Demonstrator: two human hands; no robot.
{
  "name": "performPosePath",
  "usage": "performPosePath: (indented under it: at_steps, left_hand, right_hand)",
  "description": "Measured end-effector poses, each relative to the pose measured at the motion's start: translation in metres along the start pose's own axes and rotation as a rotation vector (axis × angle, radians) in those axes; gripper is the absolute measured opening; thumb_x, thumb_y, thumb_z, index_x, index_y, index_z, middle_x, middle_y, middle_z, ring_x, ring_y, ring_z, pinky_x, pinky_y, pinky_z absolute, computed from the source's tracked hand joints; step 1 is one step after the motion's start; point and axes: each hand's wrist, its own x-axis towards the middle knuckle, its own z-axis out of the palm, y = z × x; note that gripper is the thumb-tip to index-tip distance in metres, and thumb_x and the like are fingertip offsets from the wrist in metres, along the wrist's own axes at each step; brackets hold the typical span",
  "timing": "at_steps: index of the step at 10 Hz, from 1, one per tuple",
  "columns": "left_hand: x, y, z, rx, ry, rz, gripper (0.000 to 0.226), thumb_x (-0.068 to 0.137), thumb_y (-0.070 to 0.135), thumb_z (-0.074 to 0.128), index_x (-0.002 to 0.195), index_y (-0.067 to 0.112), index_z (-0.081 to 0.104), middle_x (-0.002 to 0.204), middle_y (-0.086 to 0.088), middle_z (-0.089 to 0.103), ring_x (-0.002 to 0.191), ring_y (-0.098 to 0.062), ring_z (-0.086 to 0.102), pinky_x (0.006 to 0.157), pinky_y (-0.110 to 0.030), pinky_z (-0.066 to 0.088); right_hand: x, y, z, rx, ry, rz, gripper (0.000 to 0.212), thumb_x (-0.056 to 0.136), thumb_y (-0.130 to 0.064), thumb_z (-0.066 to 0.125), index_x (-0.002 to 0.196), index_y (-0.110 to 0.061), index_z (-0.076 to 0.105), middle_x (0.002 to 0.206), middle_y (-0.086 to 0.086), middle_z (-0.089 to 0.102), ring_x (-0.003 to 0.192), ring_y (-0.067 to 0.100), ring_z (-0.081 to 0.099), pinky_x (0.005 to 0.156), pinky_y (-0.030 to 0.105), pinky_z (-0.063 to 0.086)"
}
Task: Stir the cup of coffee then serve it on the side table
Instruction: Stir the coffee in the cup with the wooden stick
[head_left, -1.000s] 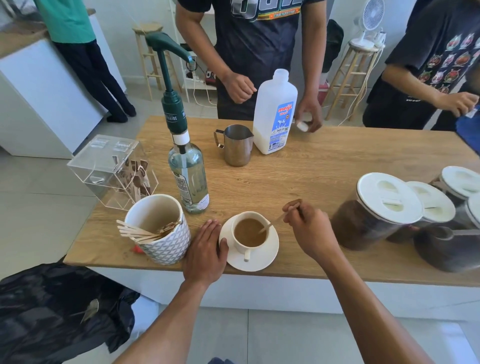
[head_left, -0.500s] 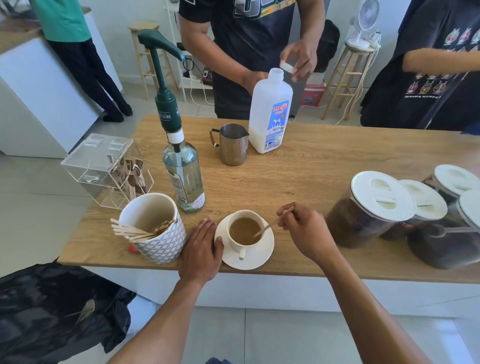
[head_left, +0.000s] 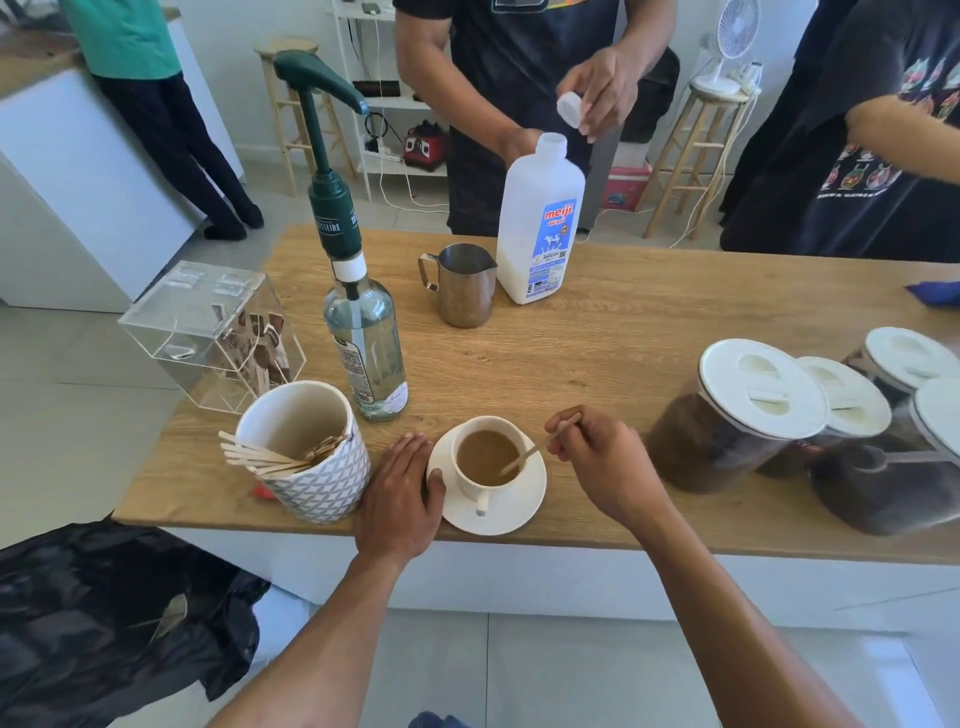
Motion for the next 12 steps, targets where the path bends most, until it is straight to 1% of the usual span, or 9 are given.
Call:
performPosePath:
  at_steps: [1,2,4,5,6,8,9,10,12]
  left_hand:
    - [0.0,0.0001,-0.0012,0.004,0.006,-0.005,0.054,0.101,0.04,0.031,0.139,0.01,0.056,0.145,-0.006,0.056,0.14,-0.023,0.044,0.119,-0.039,0.032]
    - [-0.0006,0.0019,-0.0035,-0.005,0.02,-0.005,0.054,0.101,0.039,0.032,0.137,0.009,0.058,0.143,-0.008,0.057,0.139,-0.024,0.045,0.118,-0.037,0.032]
    - [-0.0007,0.0015,-0.0039,0.001,0.013,0.002,0.055,0.1,0.04,0.031,0.137,0.008,0.057,0.144,-0.008,0.056,0.14,-0.024,0.044,0.118,-0.037,0.031]
    - [-0.0004,0.0028,-0.0043,0.0,0.008,0.001,0.056,0.1,0.04,0.03,0.138,0.008,0.057,0.144,-0.008,0.056,0.14,-0.024,0.044,0.118,-0.037,0.031]
    - [-0.0006,0.0036,-0.0045,-0.001,0.012,0.006,0.056,0.1,0.04,0.031,0.137,0.008,0.058,0.144,-0.009,0.056,0.14,-0.024,0.045,0.118,-0.038,0.032]
    - [-0.0006,0.0033,-0.004,-0.002,0.001,0.003,0.056,0.1,0.04,0.03,0.138,0.008,0.057,0.144,-0.009,0.056,0.14,-0.024,0.044,0.118,-0.038,0.032]
    - [-0.0003,0.0035,-0.0044,0.001,0.007,0.005,0.056,0.1,0.04,0.03,0.137,0.007,0.058,0.143,-0.009,0.057,0.139,-0.025,0.045,0.118,-0.037,0.032]
    - [-0.0012,0.0034,-0.0053,0.008,0.009,0.006,0.056,0.1,0.04,0.031,0.137,0.007,0.058,0.143,-0.009,0.057,0.138,-0.025,0.046,0.117,-0.037,0.031]
    - [-0.0013,0.002,-0.0035,-0.01,0.002,-0.005,0.056,0.1,0.04,0.03,0.138,0.009,0.057,0.144,-0.008,0.056,0.14,-0.024,0.043,0.118,-0.035,0.03]
  right_hand:
    - [0.0028,0.0025,-0.0026,-0.001,0.052,0.014,0.025,0.099,-0.016,0.045,0.089,-0.017,0.068,0.079,-0.01,0.07,0.076,0.002,0.066,0.075,0.026,0.055]
    - [0.0,0.0001,-0.0002,0.051,-0.037,-0.011,0.025,0.099,-0.012,0.047,0.088,-0.011,0.069,0.08,-0.01,0.07,0.076,0.001,0.067,0.077,0.023,0.055]
    - [0.0009,0.004,-0.0032,0.035,0.023,-0.015,0.022,0.099,-0.016,0.047,0.091,-0.016,0.068,0.077,-0.01,0.07,0.075,-0.004,0.066,0.075,0.023,0.053]
    - [-0.0013,0.0007,0.0013,0.016,-0.054,-0.036,0.022,0.099,-0.016,0.047,0.092,-0.018,0.068,0.078,-0.011,0.071,0.076,0.001,0.066,0.076,0.026,0.055]
    - [0.0002,0.0022,-0.0008,-0.018,0.011,-0.026,0.023,0.098,-0.016,0.047,0.088,-0.02,0.067,0.077,-0.012,0.07,0.075,0.005,0.066,0.076,0.032,0.055]
    - [-0.0033,-0.0007,0.0,-0.004,-0.064,-0.016,0.024,0.099,-0.016,0.046,0.09,-0.018,0.069,0.077,-0.012,0.07,0.074,-0.001,0.064,0.075,0.023,0.052]
    - [-0.0004,0.0012,-0.0022,-0.016,0.028,-0.005,0.024,0.1,-0.017,0.046,0.092,-0.016,0.068,0.078,-0.013,0.069,0.077,-0.003,0.065,0.077,0.023,0.051]
    - [-0.0022,-0.0014,-0.0002,0.01,-0.048,-0.017,0.023,0.1,-0.016,0.047,0.094,-0.015,0.069,0.08,-0.012,0.07,0.077,-0.003,0.065,0.079,0.023,0.053]
    - [-0.003,-0.0004,-0.0018,0.001,0.018,-0.021,0.024,0.099,-0.015,0.046,0.09,-0.016,0.067,0.08,-0.013,0.069,0.076,-0.002,0.063,0.073,0.023,0.05]
